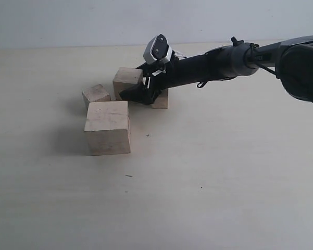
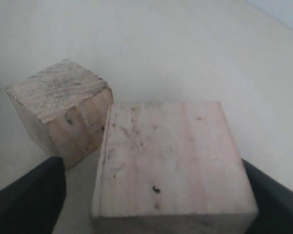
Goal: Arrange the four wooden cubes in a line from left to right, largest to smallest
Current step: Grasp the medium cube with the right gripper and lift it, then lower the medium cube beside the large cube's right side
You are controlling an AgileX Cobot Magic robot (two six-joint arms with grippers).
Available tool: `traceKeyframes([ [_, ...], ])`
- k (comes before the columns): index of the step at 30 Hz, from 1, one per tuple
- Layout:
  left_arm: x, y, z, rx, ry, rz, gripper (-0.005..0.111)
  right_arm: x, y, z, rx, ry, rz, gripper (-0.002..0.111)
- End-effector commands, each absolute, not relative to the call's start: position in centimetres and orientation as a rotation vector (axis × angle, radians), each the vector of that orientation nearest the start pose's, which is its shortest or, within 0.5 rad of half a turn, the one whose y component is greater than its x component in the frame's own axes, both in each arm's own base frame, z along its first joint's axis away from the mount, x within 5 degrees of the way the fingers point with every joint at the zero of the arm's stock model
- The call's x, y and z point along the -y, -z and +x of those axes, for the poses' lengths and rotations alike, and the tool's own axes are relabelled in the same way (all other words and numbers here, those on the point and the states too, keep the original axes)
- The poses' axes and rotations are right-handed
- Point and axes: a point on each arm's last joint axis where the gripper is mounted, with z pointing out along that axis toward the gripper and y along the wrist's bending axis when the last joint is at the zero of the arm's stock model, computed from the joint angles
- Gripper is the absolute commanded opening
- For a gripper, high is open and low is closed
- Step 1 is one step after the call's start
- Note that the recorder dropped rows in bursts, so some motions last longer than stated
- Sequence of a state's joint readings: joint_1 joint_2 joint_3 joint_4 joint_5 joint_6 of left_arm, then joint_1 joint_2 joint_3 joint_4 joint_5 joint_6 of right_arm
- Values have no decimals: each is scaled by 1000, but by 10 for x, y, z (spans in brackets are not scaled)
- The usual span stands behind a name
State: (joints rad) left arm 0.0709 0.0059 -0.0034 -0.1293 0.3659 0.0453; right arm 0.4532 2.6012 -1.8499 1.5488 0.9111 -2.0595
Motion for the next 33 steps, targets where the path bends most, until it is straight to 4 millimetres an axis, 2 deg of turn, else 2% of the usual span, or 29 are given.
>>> traceKeyframes([
  [1,1,-181,53,-1836,50,-101,0,-292,-81,435,-1606,-995,-1339,53],
  [5,1,-181,53,-1836,50,-101,0,-292,-112,435,-1634,-1018,-1303,12],
  [6,1,-181,53,-1836,50,-101,0,-291,-120,434,-1631,-1005,-1325,3],
  [7,1,-181,53,-1836,50,-101,0,-290,-129,432,-1630,-981,-1365,0],
  [13,1,-181,53,-1836,50,-101,0,-270,-177,418,-1681,-725,-1714,0],
  [16,1,-181,53,-1836,50,-101,0,-262,-208,402,-1643,-751,-1843,0],
  [19,1,-181,53,-1836,50,-101,0,-258,-240,387,-1574,-791,-1888,0],
  [21,1,-181,53,-1836,50,-101,0,-254,-256,377,-1545,-803,-1907,0],
  [23,1,-181,53,-1836,50,-101,0,-250,-265,368,-1560,-811,-1905,0],
  [26,1,-181,53,-1836,50,-101,0,-243,-256,354,-1596,-849,-1922,0],
  [29,1,-181,53,-1836,50,-101,0,-240,-229,343,-1620,-898,-1923,0],
  [33,1,-181,53,-1836,50,-101,0,-237,-196,329,-1526,-926,-1916,0],
])
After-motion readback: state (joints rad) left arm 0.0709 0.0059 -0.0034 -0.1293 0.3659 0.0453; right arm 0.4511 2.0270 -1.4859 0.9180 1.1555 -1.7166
